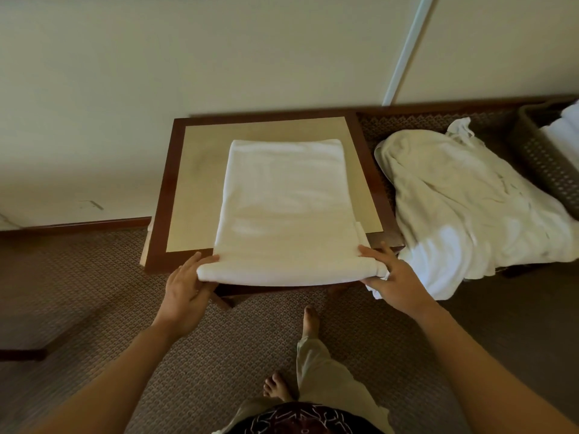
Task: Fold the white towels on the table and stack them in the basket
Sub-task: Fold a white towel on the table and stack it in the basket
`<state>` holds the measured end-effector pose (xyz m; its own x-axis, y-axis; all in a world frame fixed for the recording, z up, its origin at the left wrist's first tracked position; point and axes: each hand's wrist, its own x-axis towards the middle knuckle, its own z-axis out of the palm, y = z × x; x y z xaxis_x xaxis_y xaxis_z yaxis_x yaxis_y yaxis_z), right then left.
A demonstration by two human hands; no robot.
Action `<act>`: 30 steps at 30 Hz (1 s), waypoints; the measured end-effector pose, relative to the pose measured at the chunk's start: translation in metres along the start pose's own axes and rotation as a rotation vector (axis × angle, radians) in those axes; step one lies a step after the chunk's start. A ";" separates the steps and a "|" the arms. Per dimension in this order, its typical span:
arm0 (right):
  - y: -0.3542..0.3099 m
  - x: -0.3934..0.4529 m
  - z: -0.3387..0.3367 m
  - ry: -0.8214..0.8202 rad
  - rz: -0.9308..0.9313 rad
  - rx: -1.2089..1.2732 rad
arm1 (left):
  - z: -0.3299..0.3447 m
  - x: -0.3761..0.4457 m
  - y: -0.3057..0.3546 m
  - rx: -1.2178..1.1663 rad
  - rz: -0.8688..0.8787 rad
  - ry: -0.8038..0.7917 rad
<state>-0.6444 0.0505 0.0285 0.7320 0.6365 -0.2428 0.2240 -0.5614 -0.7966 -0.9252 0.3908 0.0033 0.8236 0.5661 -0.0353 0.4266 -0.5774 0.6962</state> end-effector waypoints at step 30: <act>-0.041 0.266 -0.001 0.422 0.227 -0.005 | 0.024 0.293 0.040 0.051 -0.434 0.115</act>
<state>-0.4585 0.2423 -0.0026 0.9600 0.2275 -0.1634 0.0306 -0.6650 -0.7463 -0.6575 0.5193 0.0037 0.5189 0.8221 -0.2343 0.7434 -0.2987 0.5984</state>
